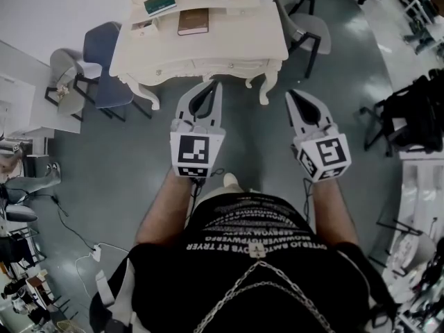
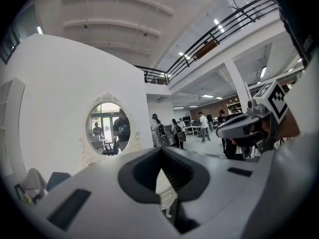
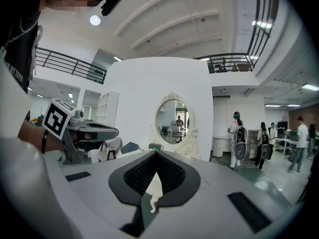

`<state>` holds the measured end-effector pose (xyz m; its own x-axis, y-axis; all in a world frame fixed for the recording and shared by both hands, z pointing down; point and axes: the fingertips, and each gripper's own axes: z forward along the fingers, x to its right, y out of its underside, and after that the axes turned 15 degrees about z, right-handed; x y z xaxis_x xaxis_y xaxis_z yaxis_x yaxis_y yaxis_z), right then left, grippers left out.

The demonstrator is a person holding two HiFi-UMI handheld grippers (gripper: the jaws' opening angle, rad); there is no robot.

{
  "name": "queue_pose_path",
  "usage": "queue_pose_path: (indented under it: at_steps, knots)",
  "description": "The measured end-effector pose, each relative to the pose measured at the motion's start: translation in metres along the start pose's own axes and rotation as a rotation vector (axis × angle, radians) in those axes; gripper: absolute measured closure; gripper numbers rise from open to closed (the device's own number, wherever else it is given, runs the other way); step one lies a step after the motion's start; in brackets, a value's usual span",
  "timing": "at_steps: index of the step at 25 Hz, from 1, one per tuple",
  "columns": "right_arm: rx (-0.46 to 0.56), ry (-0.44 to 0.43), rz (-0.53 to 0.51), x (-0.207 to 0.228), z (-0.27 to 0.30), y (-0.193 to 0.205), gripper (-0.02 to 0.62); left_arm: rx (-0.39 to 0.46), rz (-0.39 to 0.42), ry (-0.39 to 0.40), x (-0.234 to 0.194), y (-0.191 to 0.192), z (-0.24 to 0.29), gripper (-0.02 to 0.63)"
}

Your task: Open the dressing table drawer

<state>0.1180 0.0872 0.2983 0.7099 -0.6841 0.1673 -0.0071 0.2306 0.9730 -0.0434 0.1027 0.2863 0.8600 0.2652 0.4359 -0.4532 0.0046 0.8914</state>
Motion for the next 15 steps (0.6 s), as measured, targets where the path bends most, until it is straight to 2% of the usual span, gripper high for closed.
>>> queue_pose_path:
  at_steps: [8, 15]
  knots:
    - [-0.008, 0.010, -0.012, -0.008, 0.032, 0.001, 0.594, 0.007, -0.013, 0.000, -0.028, 0.017, 0.010, 0.603]
    - [-0.010, 0.026, -0.020, -0.014, 0.041, 0.004, 0.594, 0.002, -0.027, 0.007, -0.034, 0.032, 0.015, 0.603]
